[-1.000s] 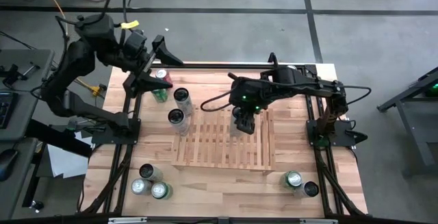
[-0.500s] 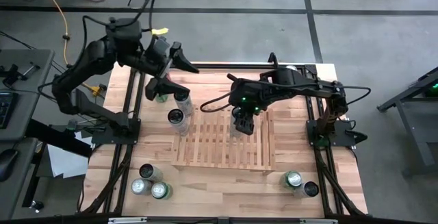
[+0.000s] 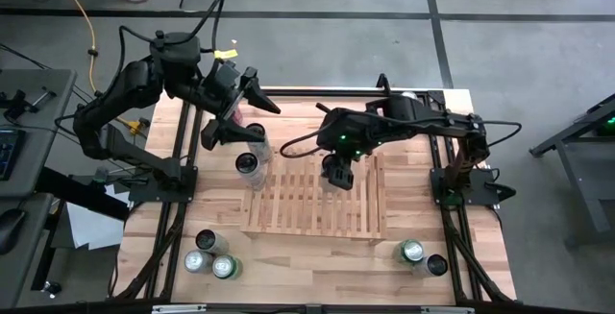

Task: Place canned beverage on shelf
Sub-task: Put the top right white yellow soda can on the shelf

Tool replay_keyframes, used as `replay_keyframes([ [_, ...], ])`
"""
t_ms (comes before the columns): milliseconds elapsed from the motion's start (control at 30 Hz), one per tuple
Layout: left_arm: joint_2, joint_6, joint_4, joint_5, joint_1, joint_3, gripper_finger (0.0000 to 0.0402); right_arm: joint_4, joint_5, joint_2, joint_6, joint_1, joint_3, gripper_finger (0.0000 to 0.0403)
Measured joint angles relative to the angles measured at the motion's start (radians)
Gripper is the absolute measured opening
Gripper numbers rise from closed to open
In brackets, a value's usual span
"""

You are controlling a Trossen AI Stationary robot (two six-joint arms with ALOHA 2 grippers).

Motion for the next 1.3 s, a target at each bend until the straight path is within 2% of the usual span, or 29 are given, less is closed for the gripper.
replay_keyframes([
  [267, 0.000, 0.012, -0.007, -0.001, 0.000, 0.000, 0.0344, 0.071, 0.035, -0.039, -0.016, 0.000, 0.000, 0.0350],
  [367, 0.000, 0.034, -0.024, -0.006, 0.000, 0.000, 0.0344, 0.082, 0.078, -0.061, -0.032, 0.000, 0.000, 0.0350],
  [567, 0.021, 0.084, -0.058, -0.127, -0.020, 0.000, 0.0344, 0.079, 0.191, -0.140, -0.032, 0.000, 0.000, 0.0350],
  [800, 0.180, 0.081, -0.047, -0.294, -0.088, 0.000, 0.0344, 0.074, 0.381, -0.252, 0.033, 0.000, 0.002, 0.0350],
  [867, 0.242, 0.079, -0.044, -0.303, -0.103, -0.001, 0.0344, 0.073, 0.415, -0.283, 0.056, 0.000, 0.002, 0.0350],
  [1067, 0.368, 0.095, 0.014, -0.284, -0.152, -0.002, 0.0344, 0.073, 0.435, -0.332, 0.092, 0.000, 0.002, 0.0350],
  [1300, 0.396, 0.132, 0.025, -0.321, -0.193, -0.002, 0.0344, 0.072, 0.441, -0.334, 0.076, 0.000, 0.002, 0.0350],
])
